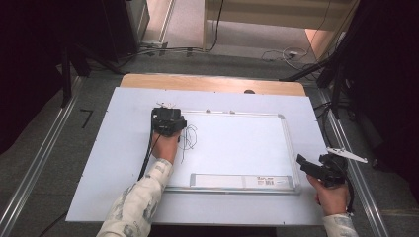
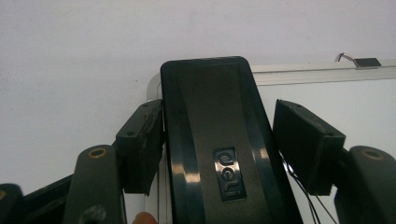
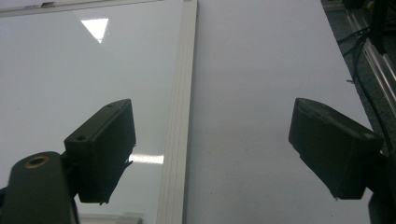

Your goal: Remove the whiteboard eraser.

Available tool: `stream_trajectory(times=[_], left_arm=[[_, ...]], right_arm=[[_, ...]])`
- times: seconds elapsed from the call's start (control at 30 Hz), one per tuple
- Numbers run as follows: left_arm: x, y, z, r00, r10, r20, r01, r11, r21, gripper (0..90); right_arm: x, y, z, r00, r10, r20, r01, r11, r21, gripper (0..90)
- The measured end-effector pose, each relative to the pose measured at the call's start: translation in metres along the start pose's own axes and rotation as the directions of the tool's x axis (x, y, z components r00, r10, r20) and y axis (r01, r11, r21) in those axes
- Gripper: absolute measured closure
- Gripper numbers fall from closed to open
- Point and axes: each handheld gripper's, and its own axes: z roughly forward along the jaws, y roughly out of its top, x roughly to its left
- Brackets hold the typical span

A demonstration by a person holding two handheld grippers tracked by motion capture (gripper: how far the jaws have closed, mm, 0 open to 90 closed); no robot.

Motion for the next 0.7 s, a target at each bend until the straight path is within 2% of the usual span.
stream_trajectory(times=[0.43,0.7], left_arm=[[-0.0043,0.0005,0.0068,0.9994,-0.010,-0.034,0.010,0.9999,0.001,36.4],[-0.0045,0.0000,0.0093,0.9982,-0.055,-0.024,0.055,0.9985,0.006,33.8]], right_arm=[[0.0001,-0.0003,0.0005,1.0000,0.003,0.004,-0.003,1.000,0.004,13.5],[-0.0002,-0.0005,0.0007,1.0000,0.002,0.002,-0.002,1.000,0.004,13.5]])
